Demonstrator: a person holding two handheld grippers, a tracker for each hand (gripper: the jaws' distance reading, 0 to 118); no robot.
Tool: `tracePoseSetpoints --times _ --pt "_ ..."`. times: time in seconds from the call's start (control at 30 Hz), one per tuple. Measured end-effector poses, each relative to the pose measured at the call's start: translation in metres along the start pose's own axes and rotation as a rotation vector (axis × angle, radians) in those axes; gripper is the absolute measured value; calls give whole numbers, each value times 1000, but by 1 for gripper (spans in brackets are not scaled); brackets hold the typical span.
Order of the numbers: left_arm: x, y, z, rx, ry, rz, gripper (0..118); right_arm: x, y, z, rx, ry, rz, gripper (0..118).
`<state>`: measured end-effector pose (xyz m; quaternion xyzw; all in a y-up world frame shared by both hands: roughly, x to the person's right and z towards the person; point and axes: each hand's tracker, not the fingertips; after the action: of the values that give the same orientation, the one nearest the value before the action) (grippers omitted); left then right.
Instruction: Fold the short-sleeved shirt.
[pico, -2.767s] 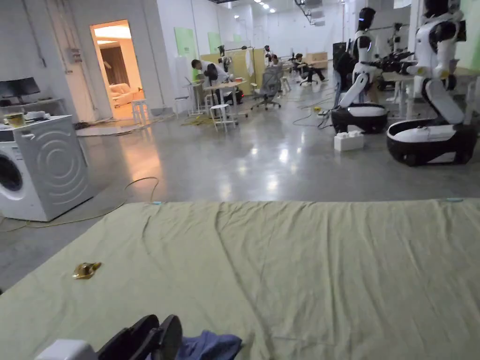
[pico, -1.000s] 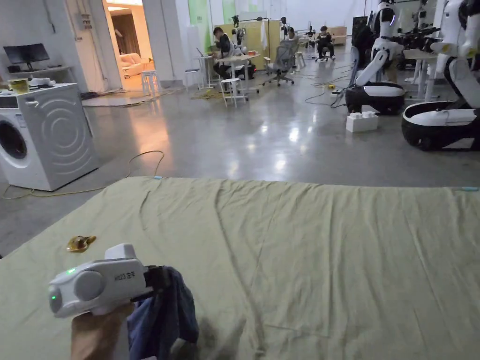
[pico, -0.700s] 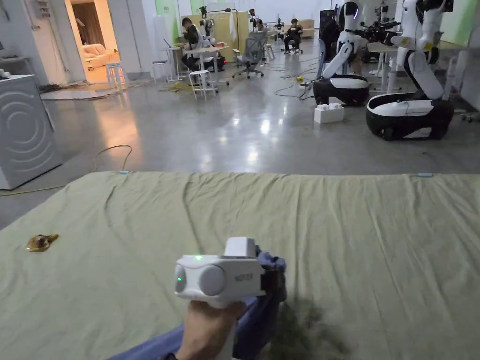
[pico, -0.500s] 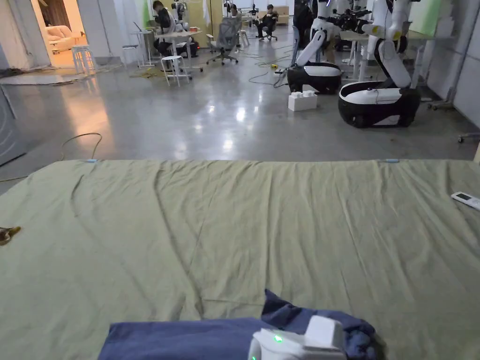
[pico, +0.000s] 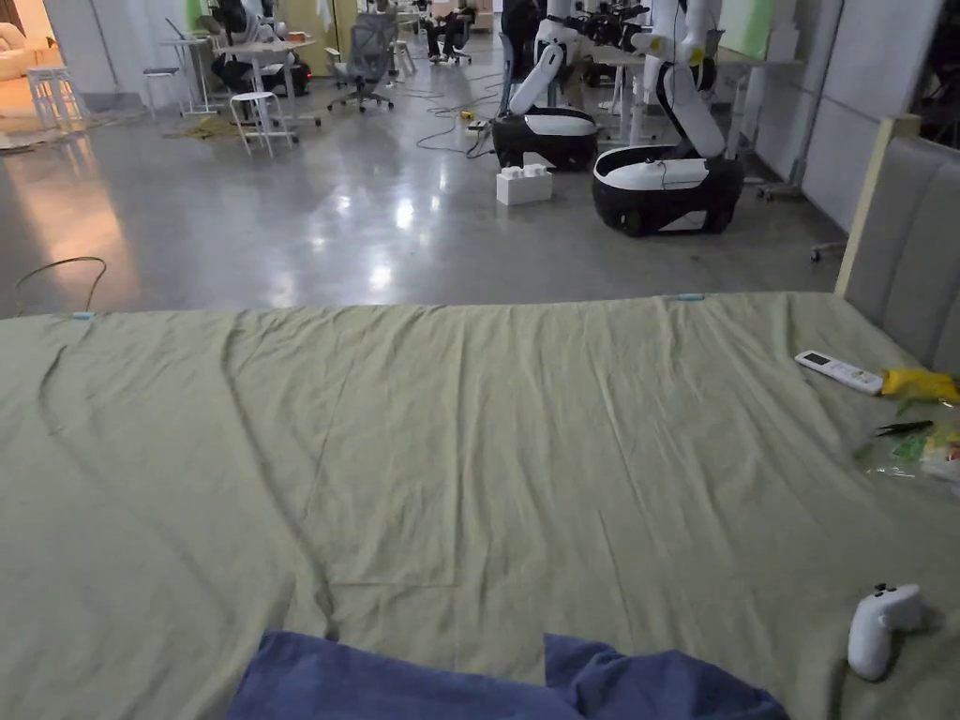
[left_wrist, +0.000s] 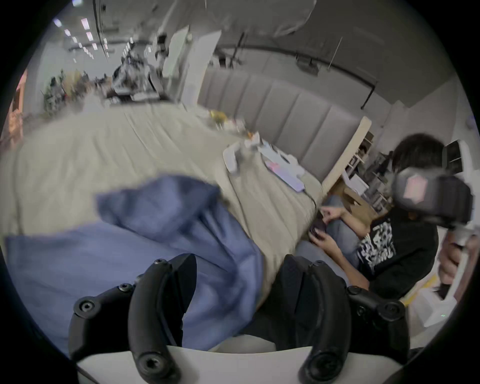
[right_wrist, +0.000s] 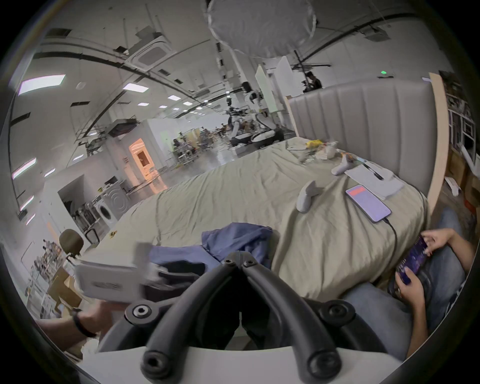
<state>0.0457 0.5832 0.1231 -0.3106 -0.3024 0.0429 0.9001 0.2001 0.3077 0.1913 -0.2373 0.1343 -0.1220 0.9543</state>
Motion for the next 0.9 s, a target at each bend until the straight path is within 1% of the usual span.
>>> tracePoseSetpoints --times 0.03,0.1,0.2,0.27,0.33,0.43,0.47,0.5,0.53,0.57,0.6,0.63,0.67,0.7,0.73,0.77,0.8,0.83,0.9 --pt "9 -1 24 54 86 -17 72 -6 5 -5 7 21 17 0" --pt "21 -3 72 144 205 -54 76 -16 15 -13 32 65 50 0" --pt "66 -30 117 278 432 -150 77 -35 31 -20 89 101 113 0" --pt "81 -39 146 373 561 -162 77 -46 41 -22 138 106 153 0" --pt "95 -47 169 445 652 -162 76 -51 48 -22 170 112 166 0" --pt "111 -57 173 507 784 -180 76 -59 59 -18 218 124 174 0" --pt "115 -59 175 488 777 -182 76 -60 63 -15 235 123 174 0" --pt "110 -55 166 479 804 -184 75 -62 65 -13 245 121 176 0" --pt "112 -56 154 490 871 -193 72 -63 68 -11 254 123 180 0" --pt "114 -59 158 485 857 -190 61 -64 70 -10 261 128 187 0" --pt "113 -57 163 484 855 -176 47 -64 70 -9 268 131 199 0" --pt "101 -49 172 487 852 -139 27 -66 71 -8 272 125 213 0" --pt "92 -43 187 510 847 -86 11 -68 71 -7 276 120 232 0" --pt "86 -40 204 528 826 -47 11 -69 72 -5 278 116 243 0" --pt "77 -39 223 535 787 -13 7 -72 71 -4 286 111 255 0" --pt "70 -42 239 531 732 -10 3 -73 71 -3 287 109 257 0" --pt "71 -44 239 538 735 -2 2 -73 71 -3 286 110 256 0" --pt "76 -44 225 535 780 -18 2 -73 71 -3 285 111 256 0" --pt "76 -40 224 518 782 -26 2 -73 70 -2 283 111 251 0"
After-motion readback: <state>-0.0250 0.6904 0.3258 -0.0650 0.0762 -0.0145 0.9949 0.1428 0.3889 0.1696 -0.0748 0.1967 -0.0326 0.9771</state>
